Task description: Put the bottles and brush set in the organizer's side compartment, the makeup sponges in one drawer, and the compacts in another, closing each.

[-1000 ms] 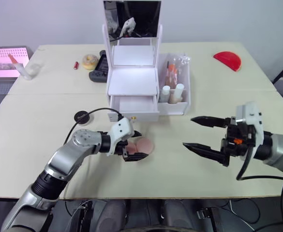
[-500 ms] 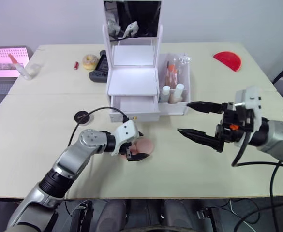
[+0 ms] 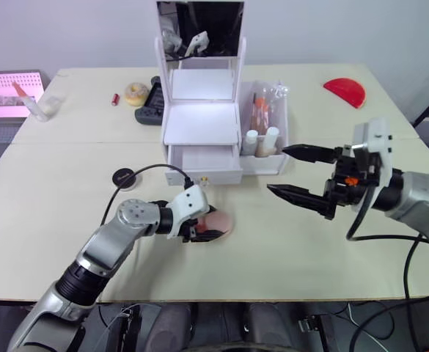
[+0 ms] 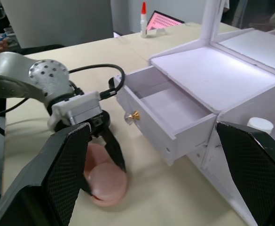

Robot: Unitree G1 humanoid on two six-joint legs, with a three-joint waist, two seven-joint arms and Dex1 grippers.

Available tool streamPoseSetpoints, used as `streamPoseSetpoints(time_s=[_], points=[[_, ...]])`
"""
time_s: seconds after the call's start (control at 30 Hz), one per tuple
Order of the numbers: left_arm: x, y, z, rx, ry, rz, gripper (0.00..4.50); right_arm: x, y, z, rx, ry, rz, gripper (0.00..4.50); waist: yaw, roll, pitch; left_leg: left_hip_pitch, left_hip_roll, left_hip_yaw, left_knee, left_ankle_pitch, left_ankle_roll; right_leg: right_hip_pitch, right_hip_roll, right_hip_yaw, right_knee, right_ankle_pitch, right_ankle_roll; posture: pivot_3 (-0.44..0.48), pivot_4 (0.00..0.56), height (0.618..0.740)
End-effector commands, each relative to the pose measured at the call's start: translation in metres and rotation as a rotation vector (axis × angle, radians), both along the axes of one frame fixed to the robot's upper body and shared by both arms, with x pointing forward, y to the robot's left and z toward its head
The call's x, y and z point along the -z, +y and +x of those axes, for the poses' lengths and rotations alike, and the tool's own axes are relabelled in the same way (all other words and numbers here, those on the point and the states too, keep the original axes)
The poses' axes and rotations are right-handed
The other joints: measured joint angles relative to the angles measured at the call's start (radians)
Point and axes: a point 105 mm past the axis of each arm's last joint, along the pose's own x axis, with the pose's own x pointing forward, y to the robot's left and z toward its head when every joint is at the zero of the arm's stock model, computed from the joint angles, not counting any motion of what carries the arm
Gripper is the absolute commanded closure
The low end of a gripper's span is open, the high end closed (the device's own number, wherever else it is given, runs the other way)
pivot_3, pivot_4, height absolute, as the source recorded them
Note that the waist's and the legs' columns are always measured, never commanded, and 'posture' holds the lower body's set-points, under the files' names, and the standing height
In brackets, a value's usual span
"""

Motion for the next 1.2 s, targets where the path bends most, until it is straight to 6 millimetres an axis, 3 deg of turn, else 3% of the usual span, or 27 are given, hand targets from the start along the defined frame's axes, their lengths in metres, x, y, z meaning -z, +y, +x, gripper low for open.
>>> streamPoseSetpoints(time_s=[0.03, 0.27, 0.63, 0.8, 1.0, 1.2], points=[[-0.019, 0.004, -0.004, 0.016, -0.006, -0.063, 1.90, -0.006, 0.002, 0.000, -0.013, -0.040, 0.003, 0.00, 0.000, 0.000, 0.000, 0.000, 0.000, 0.000, 0.000, 0.000, 0.000, 0.000, 0.000, 0.000, 0.000, 0.000, 0.000, 0.000, 0.150, 0.740], [-0.067, 0.021, -0.016, 0.060, 0.006, -0.185, 1.90, -0.005, 0.004, 0.004, -0.027, -0.040, 0.010, 0.00, -0.001, 0.000, 0.000, 0.000, 0.000, 0.000, 0.000, 0.000, 0.000, -0.001, 0.000, 0.000, 0.001, 0.000, 0.000, 0.000, 0.150, 0.740], [-0.121, 0.045, -0.035, 0.131, 0.009, -0.195, 1.90, -0.002, 0.009, 0.010, -0.051, -0.045, 0.016, 0.00, -0.003, 0.000, 0.000, 0.000, 0.000, 0.000, 0.000, 0.000, 0.000, -0.001, 0.000, 0.000, 0.001, 0.000, 0.000, 0.000, 0.150, 0.740], [-0.142, 0.065, -0.024, 0.078, -0.049, -0.150, 1.90, -0.001, 0.011, 0.012, -0.061, -0.046, 0.020, 0.00, -0.003, 0.000, 0.000, 0.000, 0.000, 0.000, 0.000, 0.000, 0.000, -0.001, 0.001, 0.000, 0.001, 0.000, 0.000, 0.000, 0.150, 0.740], [-0.153, 0.089, 0.009, -0.036, -0.131, -0.088, 1.90, 0.002, 0.016, 0.013, -0.075, -0.045, 0.024, 0.00, -0.003, 0.000, 0.000, 0.000, 0.000, 0.000, 0.000, 0.000, 0.000, -0.001, 0.001, 0.000, 0.001, 0.000, 0.000, 0.000, 0.150, 0.740], [-0.161, 0.094, 0.027, -0.050, -0.120, -0.117, 1.90, 0.006, 0.019, 0.012, -0.080, -0.039, 0.023, 0.00, -0.003, -0.001, 0.000, -0.001, 0.000, 0.000, 0.000, 0.000, 0.000, -0.002, 0.001, 0.000, 0.001, 0.000, 0.000, 0.000, 0.150, 0.740]])
